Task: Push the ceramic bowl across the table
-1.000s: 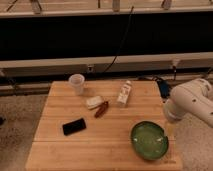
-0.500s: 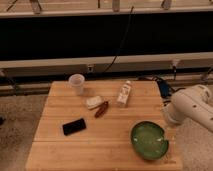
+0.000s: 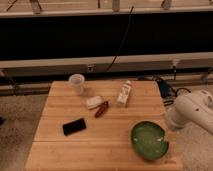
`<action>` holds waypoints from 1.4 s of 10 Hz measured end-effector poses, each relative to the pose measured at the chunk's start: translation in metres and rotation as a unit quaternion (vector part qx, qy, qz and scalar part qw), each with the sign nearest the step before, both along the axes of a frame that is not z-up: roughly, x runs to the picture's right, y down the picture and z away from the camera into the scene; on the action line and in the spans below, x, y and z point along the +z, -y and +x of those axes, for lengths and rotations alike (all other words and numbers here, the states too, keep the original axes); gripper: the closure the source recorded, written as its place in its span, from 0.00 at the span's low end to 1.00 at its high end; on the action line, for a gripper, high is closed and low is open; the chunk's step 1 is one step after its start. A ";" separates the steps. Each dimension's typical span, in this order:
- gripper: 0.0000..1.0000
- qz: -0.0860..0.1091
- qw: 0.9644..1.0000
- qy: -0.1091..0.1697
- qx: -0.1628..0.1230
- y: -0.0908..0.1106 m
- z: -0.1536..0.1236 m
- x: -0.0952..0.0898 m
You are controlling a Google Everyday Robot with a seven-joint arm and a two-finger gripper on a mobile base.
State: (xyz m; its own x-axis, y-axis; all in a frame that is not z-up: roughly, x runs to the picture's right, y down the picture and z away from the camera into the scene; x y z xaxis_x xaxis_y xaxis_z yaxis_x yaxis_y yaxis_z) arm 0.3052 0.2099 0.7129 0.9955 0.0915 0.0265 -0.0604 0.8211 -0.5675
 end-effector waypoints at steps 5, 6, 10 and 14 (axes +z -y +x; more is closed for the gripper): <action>0.87 -0.018 1.000 0.016 0.015 -0.026 0.000 0.015; 0.94 -0.021 1.000 0.015 0.014 -0.029 -0.001 0.014; 0.95 -0.035 0.999 0.023 -0.003 -0.043 -0.010 0.024; 0.95 -0.047 0.998 0.027 -0.016 -0.050 -0.028 0.030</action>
State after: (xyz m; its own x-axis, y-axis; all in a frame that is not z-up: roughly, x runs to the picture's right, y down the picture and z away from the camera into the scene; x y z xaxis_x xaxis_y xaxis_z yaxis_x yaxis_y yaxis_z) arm 0.2774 0.2601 0.7426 0.9952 0.0639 0.0737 -0.0015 0.7657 -0.6432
